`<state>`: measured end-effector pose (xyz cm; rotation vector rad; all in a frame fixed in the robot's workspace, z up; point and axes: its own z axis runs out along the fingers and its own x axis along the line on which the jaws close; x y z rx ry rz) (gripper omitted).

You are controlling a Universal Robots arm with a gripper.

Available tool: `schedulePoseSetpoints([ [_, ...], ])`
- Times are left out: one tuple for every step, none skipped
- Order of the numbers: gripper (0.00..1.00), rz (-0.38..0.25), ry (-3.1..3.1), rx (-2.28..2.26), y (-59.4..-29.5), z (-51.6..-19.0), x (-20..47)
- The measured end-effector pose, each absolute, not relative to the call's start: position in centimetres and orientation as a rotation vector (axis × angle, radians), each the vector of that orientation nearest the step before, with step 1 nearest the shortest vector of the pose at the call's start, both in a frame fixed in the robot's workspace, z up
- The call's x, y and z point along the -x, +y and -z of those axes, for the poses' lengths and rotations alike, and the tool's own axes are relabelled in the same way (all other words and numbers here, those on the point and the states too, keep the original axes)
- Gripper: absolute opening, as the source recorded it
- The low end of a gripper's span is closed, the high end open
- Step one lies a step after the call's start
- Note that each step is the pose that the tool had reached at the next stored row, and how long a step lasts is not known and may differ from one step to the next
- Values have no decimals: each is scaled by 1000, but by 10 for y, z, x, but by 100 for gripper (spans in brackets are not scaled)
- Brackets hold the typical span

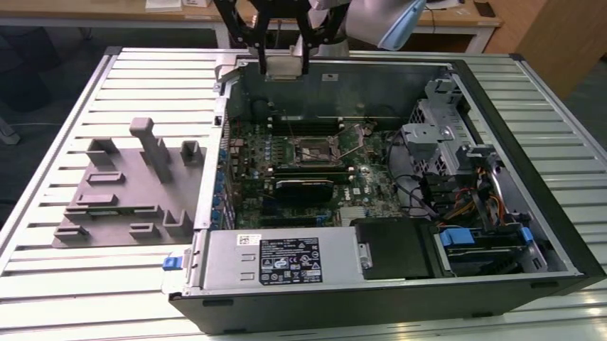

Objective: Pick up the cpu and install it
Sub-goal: 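Pick up the cpu and move it towards the insertion slot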

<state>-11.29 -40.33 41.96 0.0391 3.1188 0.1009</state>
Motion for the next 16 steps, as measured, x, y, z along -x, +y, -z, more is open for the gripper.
schedulePoseSetpoints([
  [55,-101,3119,-39,-403,-419,112],
  [55,-101,3119,-39,-403,-418,110],
  [55,-101,3119,-39,-403,-417,109],
  [55,-101,3119,-39,-403,-416,107],
  [55,-101,3119,-39,-403,-416,105],
  [55,-101,3119,-39,-403,-415,103],
  [55,-101,3119,-39,-403,-414,101],
  [55,-101,3119,-39,-403,-414,99],
  [55,-101,3119,-39,-403,-413,98],
  [55,-101,3119,-39,-403,-409,90],
  [55,-101,3119,-39,-403,-409,89],
  [55,-101,3119,-39,-403,-408,88],
  [55,-101,3119,-39,-403,-407,87],
  [55,-101,3119,-39,-403,-406,86],
  [55,-101,3119,-39,-403,-405,85],
  [55,-101,3119,-39,-403,-404,84],
])
